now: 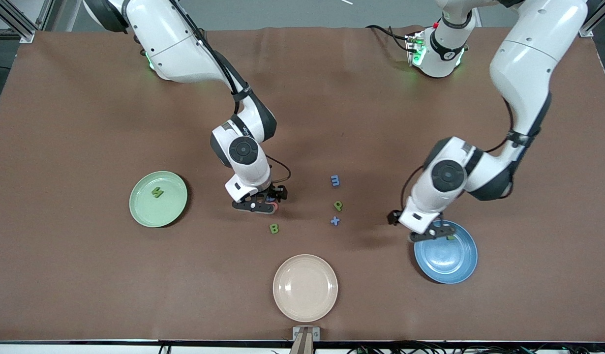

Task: Sort upper and lower case letters into plates
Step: 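Grasp the blue c with the right gripper while the left releases s, then carry the c to the green plate while the left gripper grasps blue E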

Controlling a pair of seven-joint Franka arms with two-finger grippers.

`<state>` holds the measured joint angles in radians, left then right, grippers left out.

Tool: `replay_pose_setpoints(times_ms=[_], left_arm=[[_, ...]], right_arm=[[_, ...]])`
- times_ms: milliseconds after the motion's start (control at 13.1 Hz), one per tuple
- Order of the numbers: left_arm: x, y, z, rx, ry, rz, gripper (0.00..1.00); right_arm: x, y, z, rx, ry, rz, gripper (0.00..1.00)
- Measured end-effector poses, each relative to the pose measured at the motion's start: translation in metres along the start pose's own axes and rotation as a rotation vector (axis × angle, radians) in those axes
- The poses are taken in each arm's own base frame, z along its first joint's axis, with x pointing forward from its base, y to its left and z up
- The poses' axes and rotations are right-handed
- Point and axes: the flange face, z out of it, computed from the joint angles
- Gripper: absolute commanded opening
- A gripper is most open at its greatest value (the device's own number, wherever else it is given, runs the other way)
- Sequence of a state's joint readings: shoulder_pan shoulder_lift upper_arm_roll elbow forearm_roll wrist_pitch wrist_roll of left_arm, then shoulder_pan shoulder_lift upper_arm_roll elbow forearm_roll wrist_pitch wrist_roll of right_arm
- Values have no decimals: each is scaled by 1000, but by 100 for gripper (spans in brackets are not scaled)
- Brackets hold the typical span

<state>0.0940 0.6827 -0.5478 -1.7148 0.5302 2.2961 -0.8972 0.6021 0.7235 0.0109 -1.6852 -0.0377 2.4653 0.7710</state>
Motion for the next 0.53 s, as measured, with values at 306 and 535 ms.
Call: replay_pose_setpoints(times_ms=[306, 535], left_arm=[[-85, 100, 2, -5, -14, -77, 88], [-123, 130, 16, 7, -39, -83, 79]], right_arm=[[-6, -4, 6, -6, -7, -11, 49], [-8, -7, 5, -6, -4, -19, 4]])
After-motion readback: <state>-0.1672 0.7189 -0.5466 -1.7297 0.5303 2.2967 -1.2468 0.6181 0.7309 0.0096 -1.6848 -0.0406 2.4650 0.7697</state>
